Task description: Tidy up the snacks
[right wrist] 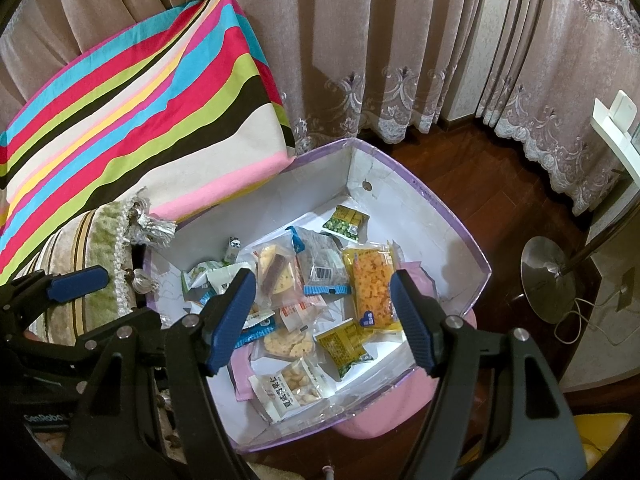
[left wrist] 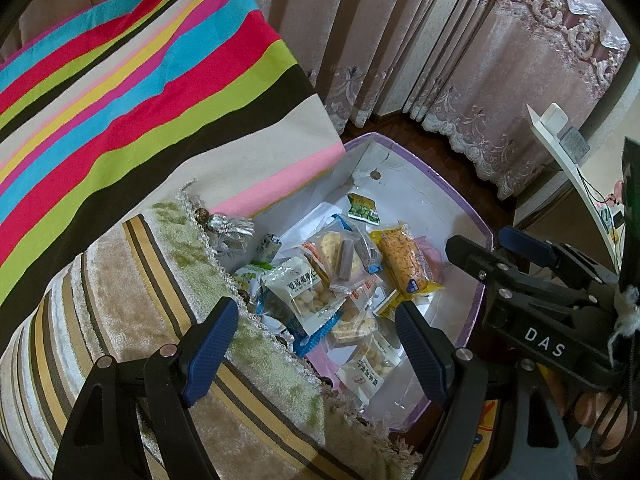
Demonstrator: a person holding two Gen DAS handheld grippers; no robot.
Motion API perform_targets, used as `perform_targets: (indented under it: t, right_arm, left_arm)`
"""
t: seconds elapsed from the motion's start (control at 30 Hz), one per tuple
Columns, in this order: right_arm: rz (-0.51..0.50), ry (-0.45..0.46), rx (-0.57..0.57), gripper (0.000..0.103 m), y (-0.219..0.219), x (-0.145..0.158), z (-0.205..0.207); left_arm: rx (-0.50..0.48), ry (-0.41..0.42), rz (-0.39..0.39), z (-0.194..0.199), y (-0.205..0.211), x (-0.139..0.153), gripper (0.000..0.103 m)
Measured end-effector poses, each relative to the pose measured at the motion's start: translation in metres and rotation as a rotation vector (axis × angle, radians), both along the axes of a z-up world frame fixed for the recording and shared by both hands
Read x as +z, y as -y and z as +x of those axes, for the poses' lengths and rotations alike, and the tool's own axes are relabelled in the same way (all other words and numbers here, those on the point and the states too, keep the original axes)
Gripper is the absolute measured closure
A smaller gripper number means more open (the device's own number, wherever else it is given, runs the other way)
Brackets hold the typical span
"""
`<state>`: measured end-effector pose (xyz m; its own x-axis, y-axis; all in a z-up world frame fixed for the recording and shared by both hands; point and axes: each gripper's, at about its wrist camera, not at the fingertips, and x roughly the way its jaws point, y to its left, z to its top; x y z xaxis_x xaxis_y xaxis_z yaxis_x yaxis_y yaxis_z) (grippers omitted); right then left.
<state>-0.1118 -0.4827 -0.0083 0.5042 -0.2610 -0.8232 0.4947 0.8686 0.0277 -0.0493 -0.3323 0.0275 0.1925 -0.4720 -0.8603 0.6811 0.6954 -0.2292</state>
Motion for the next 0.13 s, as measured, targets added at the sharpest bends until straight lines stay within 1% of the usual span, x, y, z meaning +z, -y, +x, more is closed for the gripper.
perform_targets:
  t: [0.07,0.13]
  right_arm:
    - [0.001,-0.002,-0.001,0.030,0.0014,-0.0002,-0.0005]
    - [0.002,-0.003,0.000,0.030,0.0037,0.0004,-0.0012]
  left_arm:
    - [-0.009,0.013,0.009,-0.0013,0.0002,-0.0015,0.021]
    - [-0.027,0.004,-0.002,-0.0017,-0.0016,-0.0013,0.018]
